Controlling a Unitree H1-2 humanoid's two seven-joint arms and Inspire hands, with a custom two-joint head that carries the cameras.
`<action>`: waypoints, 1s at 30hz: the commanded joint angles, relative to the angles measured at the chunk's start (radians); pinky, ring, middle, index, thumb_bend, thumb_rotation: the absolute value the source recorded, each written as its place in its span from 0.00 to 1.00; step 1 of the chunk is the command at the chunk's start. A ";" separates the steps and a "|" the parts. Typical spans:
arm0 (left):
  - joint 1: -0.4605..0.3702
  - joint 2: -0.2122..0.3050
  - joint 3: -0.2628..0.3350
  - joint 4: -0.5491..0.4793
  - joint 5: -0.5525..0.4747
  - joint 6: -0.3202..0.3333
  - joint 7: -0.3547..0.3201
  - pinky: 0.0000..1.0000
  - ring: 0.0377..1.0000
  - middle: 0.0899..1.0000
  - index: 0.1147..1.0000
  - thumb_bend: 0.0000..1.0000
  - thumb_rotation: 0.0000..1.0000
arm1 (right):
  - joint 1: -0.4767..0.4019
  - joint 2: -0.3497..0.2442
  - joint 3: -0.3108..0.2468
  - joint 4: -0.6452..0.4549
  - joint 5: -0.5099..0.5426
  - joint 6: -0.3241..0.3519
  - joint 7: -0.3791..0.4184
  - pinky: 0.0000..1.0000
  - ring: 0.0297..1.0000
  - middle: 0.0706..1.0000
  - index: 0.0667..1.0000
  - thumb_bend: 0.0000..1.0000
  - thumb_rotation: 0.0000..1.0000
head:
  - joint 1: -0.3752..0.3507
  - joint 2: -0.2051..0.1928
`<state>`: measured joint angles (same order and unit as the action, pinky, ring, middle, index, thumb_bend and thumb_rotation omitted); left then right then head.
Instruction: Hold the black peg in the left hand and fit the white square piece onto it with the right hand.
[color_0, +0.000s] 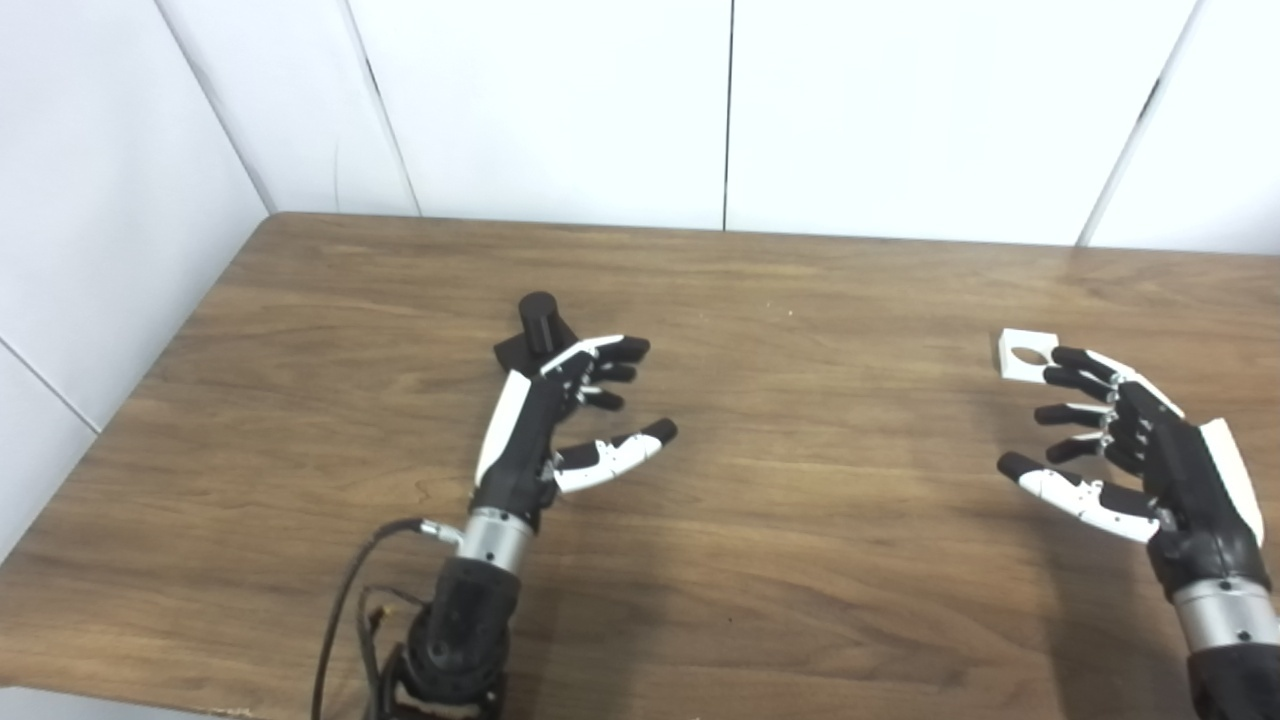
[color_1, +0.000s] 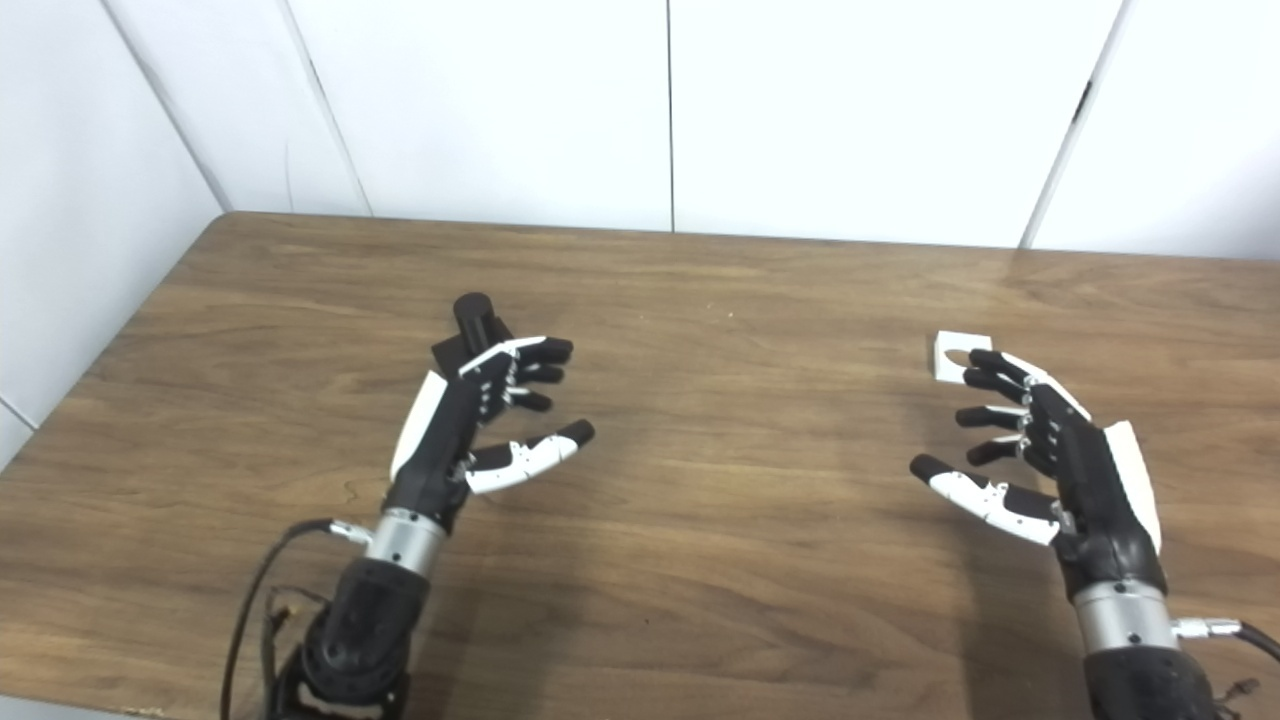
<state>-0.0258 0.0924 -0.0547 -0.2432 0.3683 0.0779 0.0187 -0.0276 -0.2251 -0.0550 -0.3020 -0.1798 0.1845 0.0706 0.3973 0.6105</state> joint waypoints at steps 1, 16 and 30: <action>-0.048 0.017 0.008 -0.050 0.062 0.010 0.021 0.64 0.76 0.77 0.66 0.64 0.20 | -0.034 -0.012 -0.008 -0.015 0.011 -0.031 -0.003 0.49 0.65 0.77 0.78 0.55 0.00 | 0.000 0.001; -0.146 0.080 0.042 -0.088 0.317 0.160 0.047 0.64 0.76 0.77 0.66 0.65 0.15 | -0.043 -0.019 -0.010 0.000 0.007 -0.030 -0.002 0.48 0.64 0.75 0.76 0.56 0.00 | 0.006 0.001; -0.227 0.159 0.033 -0.024 0.470 0.210 0.023 0.64 0.81 0.83 0.69 0.71 0.29 | -0.041 -0.015 -0.008 -0.003 0.011 -0.030 -0.003 0.47 0.63 0.75 0.75 0.56 0.00 | 0.003 0.002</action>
<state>-0.2030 0.2244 -0.0228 -0.2662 0.8046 0.2861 0.0330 -0.0383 -0.2321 -0.0561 -0.2775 -0.1712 0.1843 0.0772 0.4019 0.6121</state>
